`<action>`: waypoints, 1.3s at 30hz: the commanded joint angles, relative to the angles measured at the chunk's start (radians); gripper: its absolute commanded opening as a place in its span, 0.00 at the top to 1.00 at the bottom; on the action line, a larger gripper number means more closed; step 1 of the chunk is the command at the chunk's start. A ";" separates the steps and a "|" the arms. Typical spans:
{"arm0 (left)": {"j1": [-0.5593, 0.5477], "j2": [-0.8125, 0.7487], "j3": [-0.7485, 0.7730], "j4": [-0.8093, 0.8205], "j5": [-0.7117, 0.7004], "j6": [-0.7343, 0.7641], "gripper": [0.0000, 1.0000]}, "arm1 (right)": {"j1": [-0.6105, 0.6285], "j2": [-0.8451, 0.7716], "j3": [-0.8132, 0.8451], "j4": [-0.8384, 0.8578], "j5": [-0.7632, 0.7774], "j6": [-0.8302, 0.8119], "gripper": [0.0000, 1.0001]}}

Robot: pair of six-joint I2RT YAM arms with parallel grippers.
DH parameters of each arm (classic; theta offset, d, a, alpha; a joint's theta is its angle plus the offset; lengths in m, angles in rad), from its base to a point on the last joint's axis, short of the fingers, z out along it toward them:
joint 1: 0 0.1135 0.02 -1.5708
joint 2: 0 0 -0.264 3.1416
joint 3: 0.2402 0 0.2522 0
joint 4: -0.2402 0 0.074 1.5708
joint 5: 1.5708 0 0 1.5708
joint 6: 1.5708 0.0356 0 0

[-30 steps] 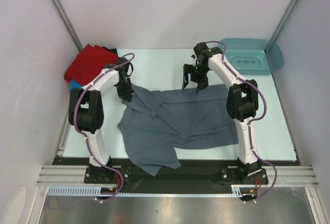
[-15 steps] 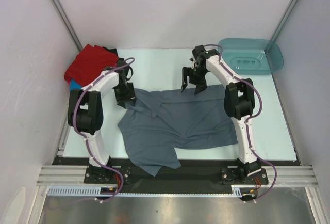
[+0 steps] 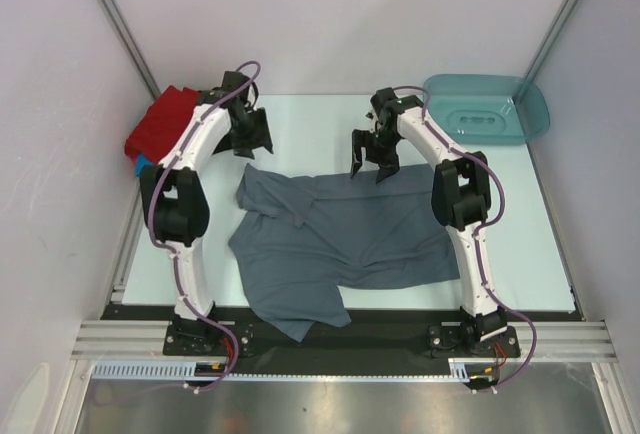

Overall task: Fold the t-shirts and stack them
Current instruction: Fold the tshirt

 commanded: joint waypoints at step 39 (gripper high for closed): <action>-0.057 0.251 -0.025 0.074 0.238 0.058 0.56 | 0.007 -0.034 0.046 -0.061 0.001 -0.022 0.19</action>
